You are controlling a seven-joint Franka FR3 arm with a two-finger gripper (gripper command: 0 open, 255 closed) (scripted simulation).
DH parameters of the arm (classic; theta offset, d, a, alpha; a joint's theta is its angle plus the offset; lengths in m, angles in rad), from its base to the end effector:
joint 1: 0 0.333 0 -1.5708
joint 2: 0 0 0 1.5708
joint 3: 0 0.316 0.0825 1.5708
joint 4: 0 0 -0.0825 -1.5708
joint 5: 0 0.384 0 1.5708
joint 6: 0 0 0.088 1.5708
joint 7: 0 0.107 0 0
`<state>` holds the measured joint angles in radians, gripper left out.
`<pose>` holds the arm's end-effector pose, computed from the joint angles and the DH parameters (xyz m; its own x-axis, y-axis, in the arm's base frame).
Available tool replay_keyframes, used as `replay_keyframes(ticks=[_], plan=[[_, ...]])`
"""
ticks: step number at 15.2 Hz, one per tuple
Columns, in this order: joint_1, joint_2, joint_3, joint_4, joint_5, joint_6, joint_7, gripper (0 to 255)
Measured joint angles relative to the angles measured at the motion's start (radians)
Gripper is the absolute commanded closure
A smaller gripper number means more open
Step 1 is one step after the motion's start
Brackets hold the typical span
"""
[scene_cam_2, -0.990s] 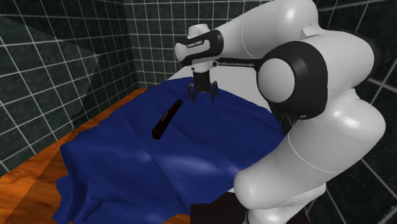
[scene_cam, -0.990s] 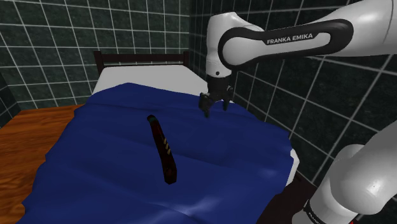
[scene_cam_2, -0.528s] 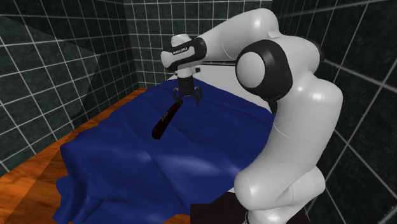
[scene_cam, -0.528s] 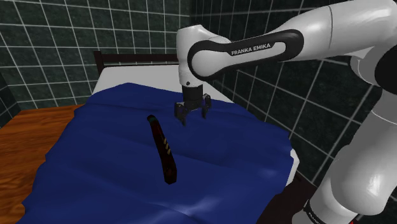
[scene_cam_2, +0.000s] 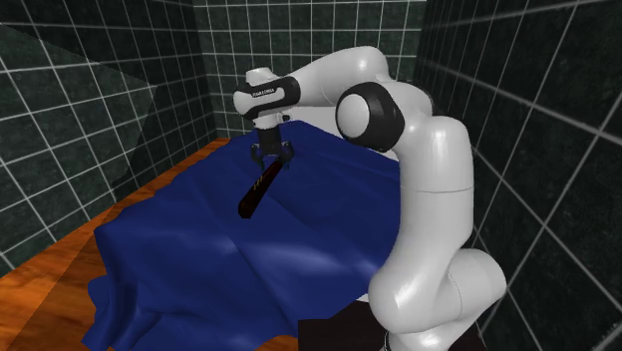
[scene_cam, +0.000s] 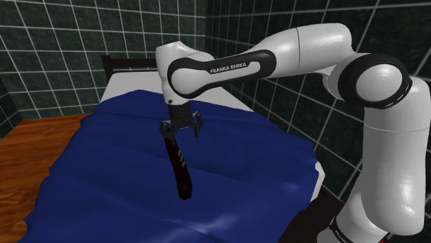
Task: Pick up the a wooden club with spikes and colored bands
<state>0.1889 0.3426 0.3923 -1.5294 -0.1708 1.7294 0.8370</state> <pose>0.5630 0.3149 0.4632 0.9713 -0.2324 -0.0512 -0.2258 -0.9680 0.1099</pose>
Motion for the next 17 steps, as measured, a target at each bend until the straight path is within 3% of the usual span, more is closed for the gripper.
replay_keyframes(ticks=[4,11,12,17], plan=[[0.065,0.177,-0.01,0.208,-0.044,-0.057,0.06,0],[0.068,0.21,-0.016,0.171,-0.054,0.008,0.074,0],[0.068,0.21,-0.016,0.166,-0.054,0.013,0.075,255],[0.067,0.208,-0.016,0.158,-0.054,0.021,0.076,255]])
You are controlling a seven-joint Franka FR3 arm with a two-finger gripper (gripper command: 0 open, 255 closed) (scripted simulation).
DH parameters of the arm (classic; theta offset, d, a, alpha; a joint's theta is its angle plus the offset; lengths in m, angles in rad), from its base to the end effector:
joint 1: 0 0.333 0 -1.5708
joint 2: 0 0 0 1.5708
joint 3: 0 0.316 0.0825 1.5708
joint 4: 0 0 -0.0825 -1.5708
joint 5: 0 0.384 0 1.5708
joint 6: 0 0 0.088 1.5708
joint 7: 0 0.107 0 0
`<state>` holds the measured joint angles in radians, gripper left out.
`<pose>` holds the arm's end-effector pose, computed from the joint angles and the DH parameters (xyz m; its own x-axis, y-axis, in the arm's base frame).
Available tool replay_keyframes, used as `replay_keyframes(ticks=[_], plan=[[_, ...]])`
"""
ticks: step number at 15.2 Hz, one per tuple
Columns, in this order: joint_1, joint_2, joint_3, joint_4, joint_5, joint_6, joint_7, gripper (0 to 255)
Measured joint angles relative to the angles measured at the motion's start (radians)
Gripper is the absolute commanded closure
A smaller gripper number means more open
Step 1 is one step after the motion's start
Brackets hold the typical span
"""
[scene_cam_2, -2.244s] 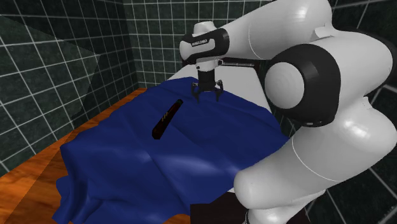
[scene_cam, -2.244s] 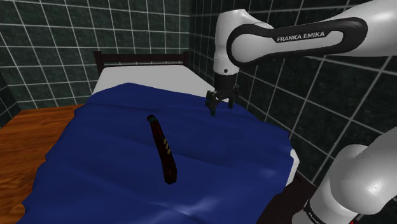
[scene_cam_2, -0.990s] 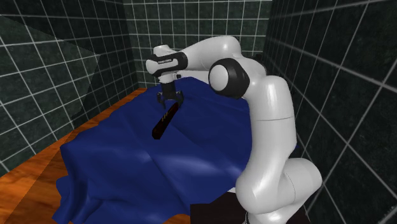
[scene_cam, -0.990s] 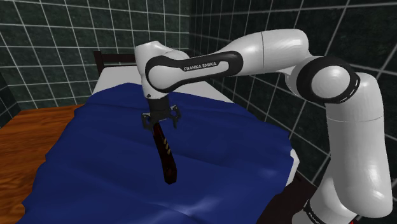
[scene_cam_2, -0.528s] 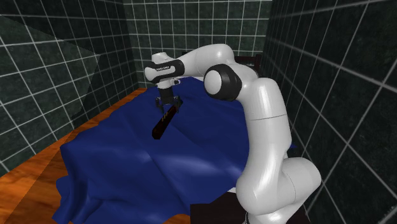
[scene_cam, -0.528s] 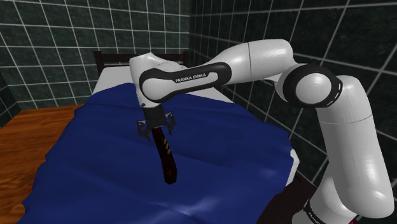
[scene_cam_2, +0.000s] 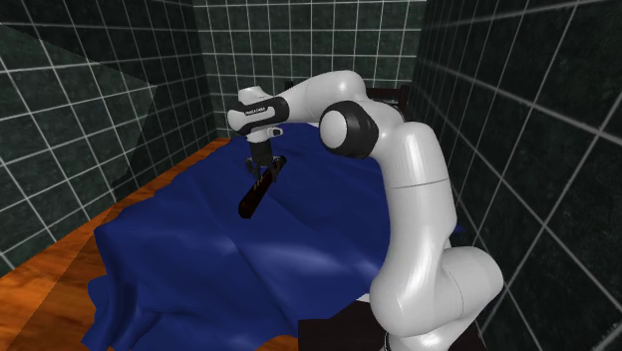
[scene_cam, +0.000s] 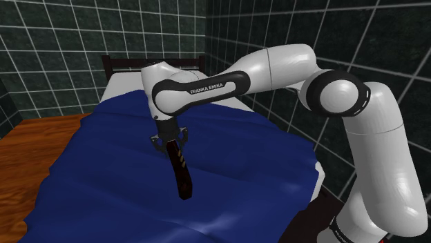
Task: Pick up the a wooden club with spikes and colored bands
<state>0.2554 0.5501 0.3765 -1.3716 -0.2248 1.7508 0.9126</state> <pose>0.5971 0.3509 0.4032 0.9624 -0.2636 -0.0650 -0.2549 -0.9598 0.1173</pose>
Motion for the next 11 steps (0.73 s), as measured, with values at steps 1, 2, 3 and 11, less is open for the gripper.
replay_keyframes(ticks=[1,2,3,11], plan=[[0.0,0.0,0.0,-0.001,0.0,0.001,0.0,255],[0.0,-0.001,0.0,-0.001,0.0,0.002,0.0,255],[0.0,-0.001,0.0,-0.001,0.0,0.001,0.0,255],[0.006,-0.003,0.002,0.06,0.003,-0.065,-0.006,255]])
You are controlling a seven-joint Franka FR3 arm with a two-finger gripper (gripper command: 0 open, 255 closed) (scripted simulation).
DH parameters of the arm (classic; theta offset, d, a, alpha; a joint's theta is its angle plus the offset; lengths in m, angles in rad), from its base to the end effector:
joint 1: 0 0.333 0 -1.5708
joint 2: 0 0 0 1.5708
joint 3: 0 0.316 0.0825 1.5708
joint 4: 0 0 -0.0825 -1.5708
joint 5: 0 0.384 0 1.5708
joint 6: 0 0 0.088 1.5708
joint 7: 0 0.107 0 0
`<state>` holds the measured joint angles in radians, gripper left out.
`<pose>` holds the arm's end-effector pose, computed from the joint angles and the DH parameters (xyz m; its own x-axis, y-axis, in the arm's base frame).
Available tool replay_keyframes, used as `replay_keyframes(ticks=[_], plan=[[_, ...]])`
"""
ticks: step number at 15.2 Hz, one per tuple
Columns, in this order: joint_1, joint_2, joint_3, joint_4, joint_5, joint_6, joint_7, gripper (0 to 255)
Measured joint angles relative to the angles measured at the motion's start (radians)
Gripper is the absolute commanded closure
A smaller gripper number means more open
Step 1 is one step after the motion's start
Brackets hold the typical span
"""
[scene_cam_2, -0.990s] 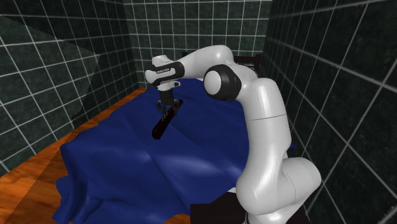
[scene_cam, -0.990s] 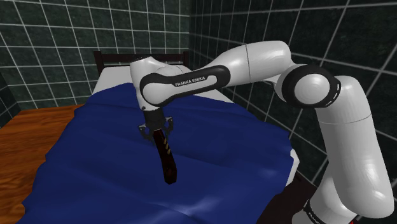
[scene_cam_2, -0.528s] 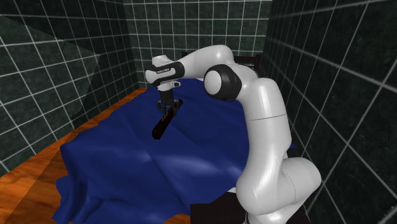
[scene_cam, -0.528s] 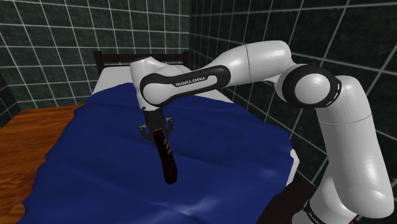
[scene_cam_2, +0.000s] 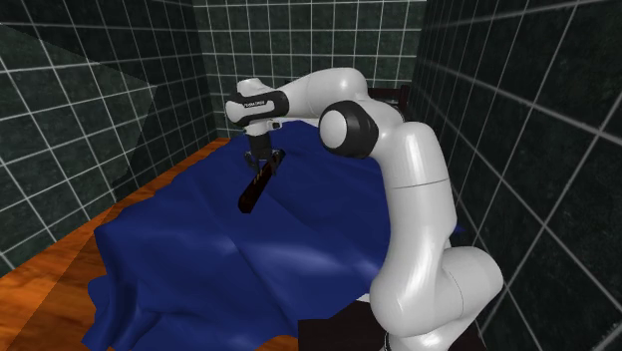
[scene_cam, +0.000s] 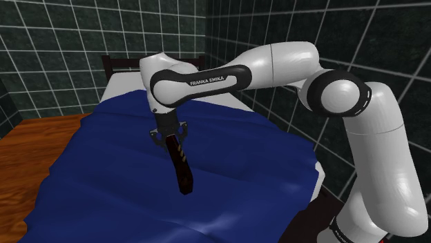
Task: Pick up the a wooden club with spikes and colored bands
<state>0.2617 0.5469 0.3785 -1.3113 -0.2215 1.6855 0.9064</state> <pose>0.5981 0.3514 0.4283 0.9624 -0.2634 -0.0669 -0.2544 -0.9597 0.1196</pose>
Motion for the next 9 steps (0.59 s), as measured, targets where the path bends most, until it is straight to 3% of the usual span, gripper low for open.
replay_keyframes(ticks=[9], plan=[[0.014,-0.003,0.003,0.117,0.003,-0.118,-0.01,255]])
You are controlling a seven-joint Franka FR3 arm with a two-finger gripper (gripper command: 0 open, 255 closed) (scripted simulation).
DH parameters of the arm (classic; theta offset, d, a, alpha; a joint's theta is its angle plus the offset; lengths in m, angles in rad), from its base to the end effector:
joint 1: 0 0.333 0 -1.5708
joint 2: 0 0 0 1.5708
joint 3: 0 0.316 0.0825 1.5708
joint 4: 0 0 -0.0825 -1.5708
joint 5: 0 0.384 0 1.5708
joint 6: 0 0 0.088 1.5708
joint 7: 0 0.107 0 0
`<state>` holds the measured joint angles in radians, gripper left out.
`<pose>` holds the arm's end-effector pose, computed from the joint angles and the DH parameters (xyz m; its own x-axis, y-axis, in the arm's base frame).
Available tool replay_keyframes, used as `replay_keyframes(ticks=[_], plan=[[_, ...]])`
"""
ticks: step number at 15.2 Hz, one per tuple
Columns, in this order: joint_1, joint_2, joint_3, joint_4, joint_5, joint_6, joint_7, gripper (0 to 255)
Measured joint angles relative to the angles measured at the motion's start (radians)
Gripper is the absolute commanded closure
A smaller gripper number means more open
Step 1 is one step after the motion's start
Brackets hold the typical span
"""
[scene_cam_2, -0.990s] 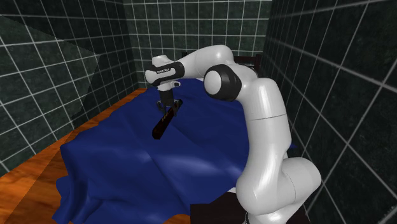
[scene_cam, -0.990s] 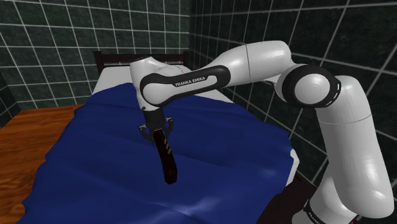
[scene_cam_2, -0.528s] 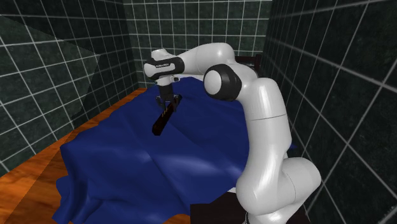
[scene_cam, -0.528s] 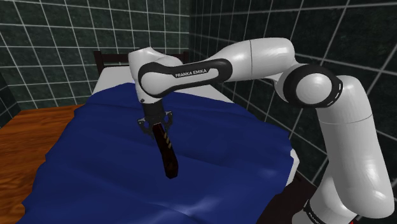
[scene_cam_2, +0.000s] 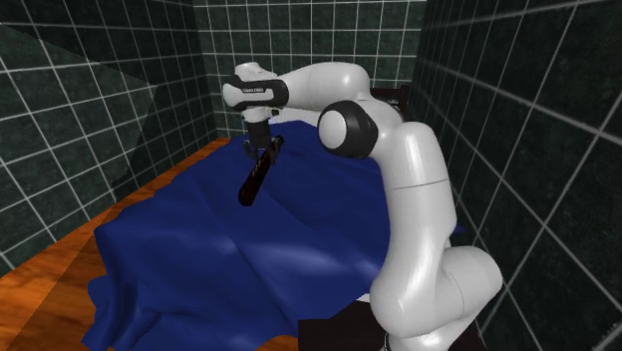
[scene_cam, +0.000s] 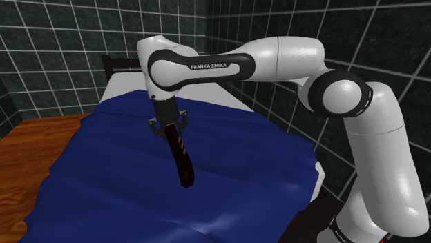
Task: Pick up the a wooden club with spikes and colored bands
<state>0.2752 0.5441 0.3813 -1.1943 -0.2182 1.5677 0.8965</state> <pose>0.5975 0.3510 0.4753 0.9623 -0.2635 -0.0670 -0.2544 -0.9597 0.1197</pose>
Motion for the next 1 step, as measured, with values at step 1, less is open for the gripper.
replay_keyframes(ticks=[1], plan=[[0.002,0.001,0.0,0.009,0.0,-0.008,0.0,255]])
